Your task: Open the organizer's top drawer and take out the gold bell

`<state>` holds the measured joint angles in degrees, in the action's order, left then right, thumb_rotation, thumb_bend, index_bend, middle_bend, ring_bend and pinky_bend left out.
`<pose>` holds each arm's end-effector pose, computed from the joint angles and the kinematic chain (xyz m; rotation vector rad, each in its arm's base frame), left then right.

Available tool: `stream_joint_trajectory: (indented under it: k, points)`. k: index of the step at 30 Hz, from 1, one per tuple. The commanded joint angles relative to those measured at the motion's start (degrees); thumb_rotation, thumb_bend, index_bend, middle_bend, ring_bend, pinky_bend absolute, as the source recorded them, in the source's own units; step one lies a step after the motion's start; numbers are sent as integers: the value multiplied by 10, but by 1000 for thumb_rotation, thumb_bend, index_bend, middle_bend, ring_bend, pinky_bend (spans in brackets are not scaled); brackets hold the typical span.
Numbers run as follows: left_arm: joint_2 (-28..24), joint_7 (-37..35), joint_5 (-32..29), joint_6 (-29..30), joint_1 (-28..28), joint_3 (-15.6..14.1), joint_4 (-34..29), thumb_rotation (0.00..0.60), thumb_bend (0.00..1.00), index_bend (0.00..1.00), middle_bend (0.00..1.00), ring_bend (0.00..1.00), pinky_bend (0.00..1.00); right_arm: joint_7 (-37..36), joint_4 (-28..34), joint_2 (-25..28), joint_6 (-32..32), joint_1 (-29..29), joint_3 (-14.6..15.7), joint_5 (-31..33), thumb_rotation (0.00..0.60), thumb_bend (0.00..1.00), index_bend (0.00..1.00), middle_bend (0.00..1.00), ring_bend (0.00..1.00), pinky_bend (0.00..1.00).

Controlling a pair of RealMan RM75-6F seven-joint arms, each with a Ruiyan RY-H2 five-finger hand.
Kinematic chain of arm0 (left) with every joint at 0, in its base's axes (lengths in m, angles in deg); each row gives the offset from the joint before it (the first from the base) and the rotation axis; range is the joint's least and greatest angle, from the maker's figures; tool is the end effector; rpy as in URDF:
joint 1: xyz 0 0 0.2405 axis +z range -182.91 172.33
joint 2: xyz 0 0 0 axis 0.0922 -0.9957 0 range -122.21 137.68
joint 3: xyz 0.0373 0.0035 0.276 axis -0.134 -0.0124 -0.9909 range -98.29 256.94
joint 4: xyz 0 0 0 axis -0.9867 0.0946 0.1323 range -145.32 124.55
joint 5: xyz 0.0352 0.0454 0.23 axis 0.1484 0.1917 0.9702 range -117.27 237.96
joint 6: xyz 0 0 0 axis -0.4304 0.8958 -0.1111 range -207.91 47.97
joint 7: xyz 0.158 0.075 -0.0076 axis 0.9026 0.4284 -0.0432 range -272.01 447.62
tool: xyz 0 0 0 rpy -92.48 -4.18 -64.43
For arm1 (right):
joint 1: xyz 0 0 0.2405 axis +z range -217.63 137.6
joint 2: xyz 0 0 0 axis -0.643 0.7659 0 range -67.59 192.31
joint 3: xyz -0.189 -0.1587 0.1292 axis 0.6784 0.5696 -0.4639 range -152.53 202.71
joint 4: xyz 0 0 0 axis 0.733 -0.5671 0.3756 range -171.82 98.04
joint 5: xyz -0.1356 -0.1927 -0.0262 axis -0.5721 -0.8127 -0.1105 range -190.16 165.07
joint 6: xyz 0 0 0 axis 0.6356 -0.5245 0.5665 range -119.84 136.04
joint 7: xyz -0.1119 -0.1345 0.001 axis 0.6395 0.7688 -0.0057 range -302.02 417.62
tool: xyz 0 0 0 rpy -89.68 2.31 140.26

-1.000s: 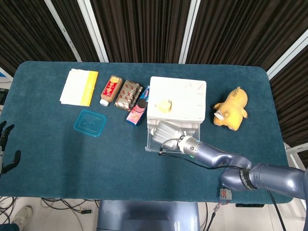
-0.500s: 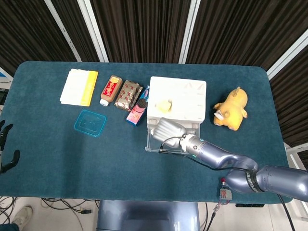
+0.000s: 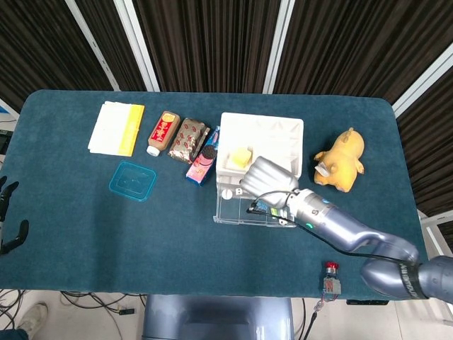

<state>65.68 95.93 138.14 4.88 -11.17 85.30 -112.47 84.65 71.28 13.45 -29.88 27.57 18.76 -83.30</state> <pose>-0.3250 0.2305 0.1796 -1.2912 -0.8641 -0.8264 -0.0139 -0.4052 0.1022 2.2950 -0.0866 0.6775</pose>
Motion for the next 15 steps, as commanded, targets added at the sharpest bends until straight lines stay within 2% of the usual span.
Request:
stream_joint_trajectory:
  k: [1,9,15]
  points:
    - [0,1,0,0,0,0,-1,600,422,73,5,0,0,-26,6,31,-17,-23,-8,-8,600,250,657,972,1000,1000]
    - [0,2,0,1,0,0,-2,600,422,73,5,0,0,-60,-7,78,-20,-65,0,-29,600,249,658,972,1000,1000]
    - [1,5,1,1,0,0,-4,600,422,73,5,0,0,-76,-24,87,-18,-97,13,-41,600,250,671,972,1000,1000]
